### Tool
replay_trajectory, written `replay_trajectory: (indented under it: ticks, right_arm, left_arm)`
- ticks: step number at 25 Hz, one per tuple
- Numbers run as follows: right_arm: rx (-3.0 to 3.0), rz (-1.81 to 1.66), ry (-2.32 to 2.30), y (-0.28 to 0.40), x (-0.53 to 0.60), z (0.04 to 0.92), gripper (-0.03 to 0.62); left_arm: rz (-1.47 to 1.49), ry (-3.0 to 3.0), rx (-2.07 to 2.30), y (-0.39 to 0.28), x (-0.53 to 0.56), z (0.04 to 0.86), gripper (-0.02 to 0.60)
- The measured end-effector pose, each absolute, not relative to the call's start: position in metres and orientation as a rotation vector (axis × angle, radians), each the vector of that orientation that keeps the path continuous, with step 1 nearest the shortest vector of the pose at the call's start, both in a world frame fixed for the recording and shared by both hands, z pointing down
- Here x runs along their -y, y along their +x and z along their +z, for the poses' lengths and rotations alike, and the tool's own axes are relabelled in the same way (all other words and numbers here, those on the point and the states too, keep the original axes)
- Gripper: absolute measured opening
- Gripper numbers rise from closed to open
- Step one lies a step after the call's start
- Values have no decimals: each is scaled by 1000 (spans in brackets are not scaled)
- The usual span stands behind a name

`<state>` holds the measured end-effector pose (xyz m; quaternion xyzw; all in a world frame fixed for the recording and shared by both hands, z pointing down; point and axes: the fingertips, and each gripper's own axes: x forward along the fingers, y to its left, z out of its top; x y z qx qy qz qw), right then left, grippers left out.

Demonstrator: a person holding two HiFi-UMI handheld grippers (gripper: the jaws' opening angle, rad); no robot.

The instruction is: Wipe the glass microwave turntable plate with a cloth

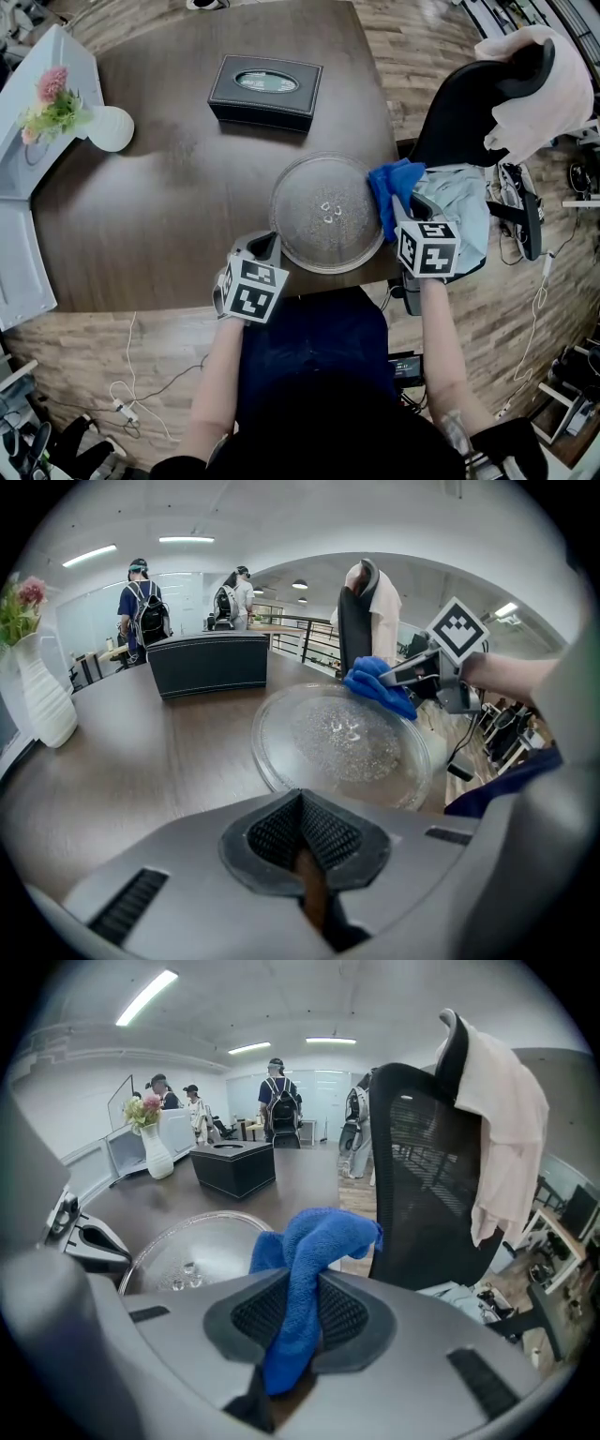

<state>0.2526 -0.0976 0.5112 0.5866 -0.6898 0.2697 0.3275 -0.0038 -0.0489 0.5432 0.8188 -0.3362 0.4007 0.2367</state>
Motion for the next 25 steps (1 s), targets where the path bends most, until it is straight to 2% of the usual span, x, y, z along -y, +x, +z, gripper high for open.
replay_trajectory:
  ticks: [6, 13, 20, 25]
  right_arm:
    - [1922, 742, 1519, 234, 80, 480, 64]
    - [2100, 858, 1345, 162, 45, 467, 63]
    - [2197, 913, 1042, 80, 1, 486, 63]
    - [2135, 786, 920, 70, -12, 517, 63]
  left_arm:
    - [1100, 2251, 921, -3, 50, 543, 3]
    - [1101, 2243, 920, -4, 49, 544, 3]
    - [1109, 2246, 924, -3, 48, 545, 3]
    - [1099, 2270, 932, -2, 51, 542, 3]
